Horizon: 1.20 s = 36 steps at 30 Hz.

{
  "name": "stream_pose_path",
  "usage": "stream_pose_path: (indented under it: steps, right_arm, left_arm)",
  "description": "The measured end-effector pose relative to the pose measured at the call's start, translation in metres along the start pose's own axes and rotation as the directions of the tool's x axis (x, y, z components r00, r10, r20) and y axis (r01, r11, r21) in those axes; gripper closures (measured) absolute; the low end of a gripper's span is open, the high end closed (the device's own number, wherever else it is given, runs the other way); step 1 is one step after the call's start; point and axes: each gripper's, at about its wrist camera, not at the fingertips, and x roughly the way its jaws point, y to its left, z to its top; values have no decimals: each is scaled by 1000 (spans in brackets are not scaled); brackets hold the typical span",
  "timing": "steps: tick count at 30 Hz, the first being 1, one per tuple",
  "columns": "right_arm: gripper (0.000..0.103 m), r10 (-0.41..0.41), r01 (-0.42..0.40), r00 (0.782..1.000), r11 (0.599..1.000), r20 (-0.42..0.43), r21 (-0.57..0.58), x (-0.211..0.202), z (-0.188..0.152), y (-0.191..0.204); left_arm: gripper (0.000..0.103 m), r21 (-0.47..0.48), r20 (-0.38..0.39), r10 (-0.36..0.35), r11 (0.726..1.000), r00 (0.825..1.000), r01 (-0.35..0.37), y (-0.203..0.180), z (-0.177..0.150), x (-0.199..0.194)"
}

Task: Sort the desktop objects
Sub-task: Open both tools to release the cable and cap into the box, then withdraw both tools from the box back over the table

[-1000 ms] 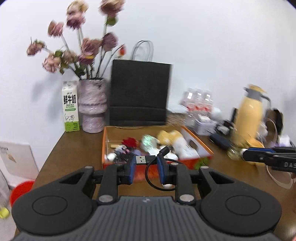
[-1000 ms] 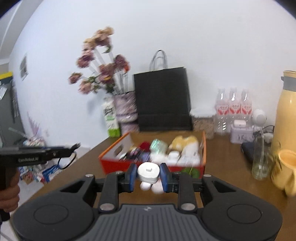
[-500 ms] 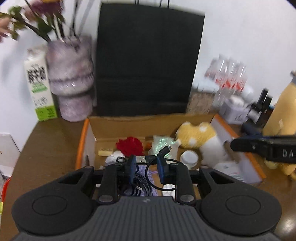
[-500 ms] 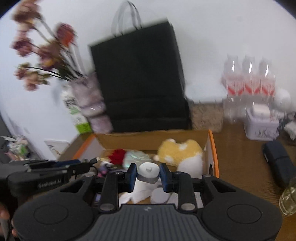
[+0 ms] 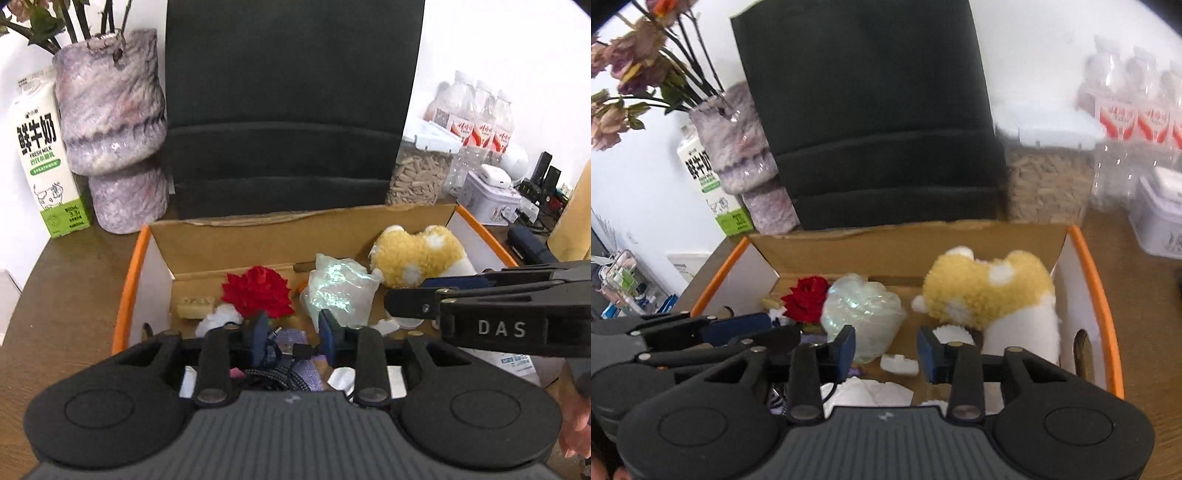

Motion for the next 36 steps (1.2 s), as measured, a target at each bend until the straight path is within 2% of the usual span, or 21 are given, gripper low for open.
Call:
stream_pose_path:
  steps: [2,4,8,13,14,15,17,21,23,25,33,36]
  right_arm:
    - [60,-9,9,1000,1000,20,-16,-11,2,3]
    - [51,-22,23,999,999,31,-27,-22,4,5]
    - [50,-65,67,996,997,59,-35,-49,4,4]
    - [48,-121,124,990,991,69,-47,-87,-16,-9]
    - [47,-142,145,988,988,68,-47,-95,-21,-12]
    - [44,-168,171,983,984,68,-44,-105,-29,-16]
    - [42,-207,212,975,976,76,-57,-122,-48,-20]
    - [42,-226,233,970,970,89,-72,-157,-86,-24]
    - [41,-216,221,971,974,101,-51,-175,-102,-24]
    - [33,-191,197,972,980,135,-32,-198,-126,-19]
    - [28,-129,153,969,983,211,-103,-273,-227,18]
    - [24,-146,182,954,976,263,-120,-303,-261,26]
  left_arm:
    - [61,8,12,16,1000,1000,-16,2,3,-8]
    - [58,3,16,30,1000,999,-30,4,6,-15]
    - [44,-14,37,44,999,998,-43,7,1,-37]
    - [41,-44,12,119,992,993,-118,19,-18,-67]
    - [33,-62,12,129,990,992,-128,22,-22,-75]
    - [25,-83,23,143,987,989,-141,25,-28,-87]
    - [22,-84,43,163,984,986,-159,26,-42,-107]
    - [19,-70,21,190,980,982,-188,17,-73,-138]
    - [18,-115,32,178,978,983,-174,10,-92,-160]
    - [15,-147,71,149,979,986,-138,0,-114,-183]
    - [11,-101,142,78,993,987,-64,-54,-205,-258]
    - [11,-114,164,56,993,985,-38,-64,-234,-285]
